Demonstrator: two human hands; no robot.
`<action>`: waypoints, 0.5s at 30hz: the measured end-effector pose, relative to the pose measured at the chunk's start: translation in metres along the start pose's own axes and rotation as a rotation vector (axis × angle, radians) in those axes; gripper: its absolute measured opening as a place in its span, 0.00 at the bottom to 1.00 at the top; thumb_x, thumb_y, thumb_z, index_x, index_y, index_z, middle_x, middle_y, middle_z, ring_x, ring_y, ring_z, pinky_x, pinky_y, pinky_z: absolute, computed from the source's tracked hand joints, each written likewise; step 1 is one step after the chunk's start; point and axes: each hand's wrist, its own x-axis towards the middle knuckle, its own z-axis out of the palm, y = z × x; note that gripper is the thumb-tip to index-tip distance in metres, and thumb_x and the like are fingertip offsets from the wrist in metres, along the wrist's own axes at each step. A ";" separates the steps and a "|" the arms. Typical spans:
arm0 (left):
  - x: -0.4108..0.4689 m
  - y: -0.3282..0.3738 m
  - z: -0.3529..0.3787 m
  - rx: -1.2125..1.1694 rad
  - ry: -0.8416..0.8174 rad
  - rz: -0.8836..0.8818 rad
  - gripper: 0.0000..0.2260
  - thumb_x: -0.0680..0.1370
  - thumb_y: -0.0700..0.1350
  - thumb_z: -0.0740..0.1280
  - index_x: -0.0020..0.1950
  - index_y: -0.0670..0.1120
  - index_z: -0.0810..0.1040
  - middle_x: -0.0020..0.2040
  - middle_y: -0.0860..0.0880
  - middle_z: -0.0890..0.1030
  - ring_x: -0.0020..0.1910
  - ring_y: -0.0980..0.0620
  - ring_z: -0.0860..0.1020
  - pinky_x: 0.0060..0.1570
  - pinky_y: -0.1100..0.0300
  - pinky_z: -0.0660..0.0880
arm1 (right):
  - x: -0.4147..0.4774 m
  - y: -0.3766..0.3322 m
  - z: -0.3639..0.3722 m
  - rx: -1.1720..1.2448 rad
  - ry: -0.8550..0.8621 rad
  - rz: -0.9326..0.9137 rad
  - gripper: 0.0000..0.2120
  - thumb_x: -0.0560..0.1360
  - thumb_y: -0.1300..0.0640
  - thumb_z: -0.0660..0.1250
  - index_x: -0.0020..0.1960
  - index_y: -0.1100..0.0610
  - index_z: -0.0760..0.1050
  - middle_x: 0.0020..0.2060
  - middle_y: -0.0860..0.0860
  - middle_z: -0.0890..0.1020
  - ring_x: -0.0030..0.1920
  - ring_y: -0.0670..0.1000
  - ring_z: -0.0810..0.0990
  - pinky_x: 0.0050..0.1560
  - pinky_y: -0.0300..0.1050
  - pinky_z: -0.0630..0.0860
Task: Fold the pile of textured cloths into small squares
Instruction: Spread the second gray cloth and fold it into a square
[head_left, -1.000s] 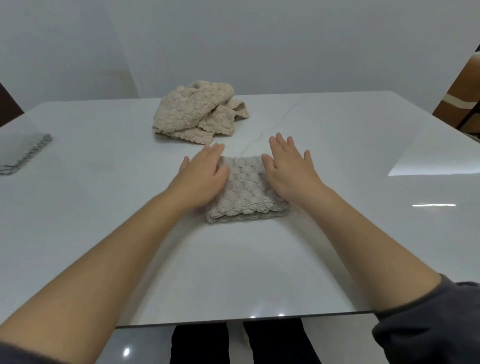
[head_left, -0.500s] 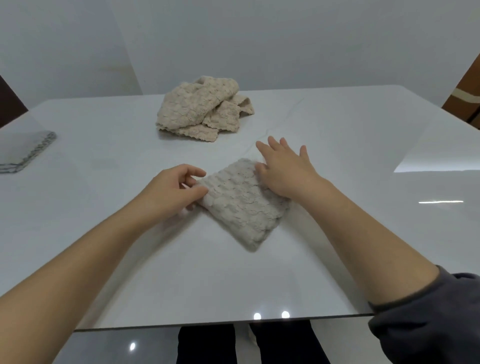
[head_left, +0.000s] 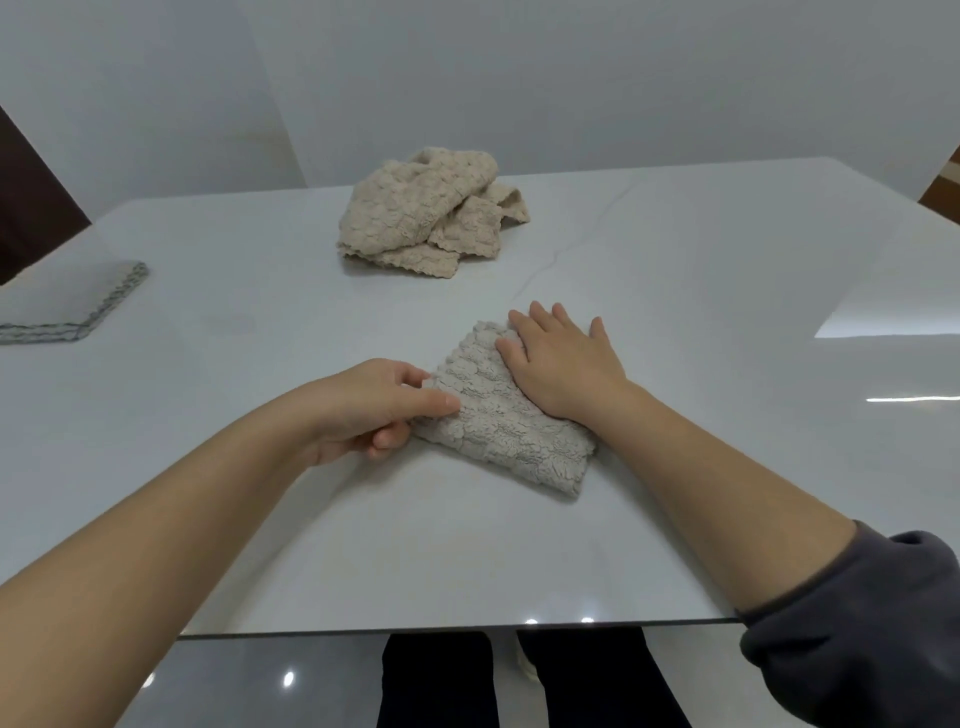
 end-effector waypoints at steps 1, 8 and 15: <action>0.000 0.001 0.000 0.022 0.026 -0.004 0.05 0.77 0.44 0.69 0.47 0.44 0.75 0.24 0.49 0.66 0.18 0.56 0.60 0.19 0.67 0.58 | 0.000 0.000 0.000 0.000 0.007 -0.002 0.27 0.81 0.41 0.41 0.76 0.51 0.57 0.75 0.50 0.61 0.77 0.54 0.53 0.72 0.65 0.51; 0.003 -0.002 0.005 0.009 0.084 0.067 0.08 0.76 0.45 0.70 0.49 0.44 0.73 0.29 0.50 0.64 0.22 0.55 0.59 0.21 0.65 0.57 | 0.000 -0.001 0.000 0.002 0.015 -0.001 0.27 0.81 0.41 0.42 0.75 0.51 0.60 0.74 0.50 0.62 0.76 0.54 0.55 0.72 0.65 0.52; 0.003 -0.015 -0.003 0.018 0.235 0.062 0.11 0.75 0.46 0.72 0.40 0.45 0.71 0.23 0.51 0.69 0.19 0.54 0.63 0.20 0.66 0.59 | -0.001 -0.001 -0.001 0.000 0.008 0.000 0.27 0.81 0.42 0.41 0.74 0.51 0.61 0.74 0.50 0.63 0.76 0.54 0.55 0.71 0.66 0.52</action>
